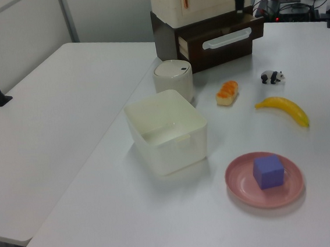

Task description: Slide open the drawer

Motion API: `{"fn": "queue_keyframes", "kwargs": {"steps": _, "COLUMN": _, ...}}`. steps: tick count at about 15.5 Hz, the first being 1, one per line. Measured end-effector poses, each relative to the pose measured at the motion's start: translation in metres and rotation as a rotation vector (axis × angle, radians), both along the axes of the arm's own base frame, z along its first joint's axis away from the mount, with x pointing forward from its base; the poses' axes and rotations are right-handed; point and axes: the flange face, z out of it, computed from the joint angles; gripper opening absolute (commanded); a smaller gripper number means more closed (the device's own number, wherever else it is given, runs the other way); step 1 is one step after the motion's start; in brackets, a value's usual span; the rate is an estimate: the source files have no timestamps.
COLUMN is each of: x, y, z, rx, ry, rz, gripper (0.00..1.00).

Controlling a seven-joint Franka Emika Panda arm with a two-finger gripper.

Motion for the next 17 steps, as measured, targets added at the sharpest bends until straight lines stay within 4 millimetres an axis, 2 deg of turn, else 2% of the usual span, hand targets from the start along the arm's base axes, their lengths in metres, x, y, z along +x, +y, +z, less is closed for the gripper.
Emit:
{"fn": "queue_keyframes", "kwargs": {"steps": 7, "x": -0.032, "y": 0.021, "z": 0.049, "rx": 0.157, "ry": -0.074, "rz": -0.273, "gripper": 1.0}}
{"fn": "queue_keyframes", "kwargs": {"steps": 9, "x": -0.038, "y": 0.025, "z": 0.057, "rx": 0.175, "ry": -0.082, "rz": -0.325, "gripper": 1.0}}
{"fn": "queue_keyframes", "kwargs": {"steps": 12, "x": -0.041, "y": 0.035, "z": 0.062, "rx": 0.222, "ry": -0.093, "rz": -0.384, "gripper": 1.0}}
{"fn": "queue_keyframes", "kwargs": {"steps": 17, "x": -0.04, "y": 0.045, "z": 0.06, "rx": 0.237, "ry": -0.094, "rz": -0.443, "gripper": 1.0}}
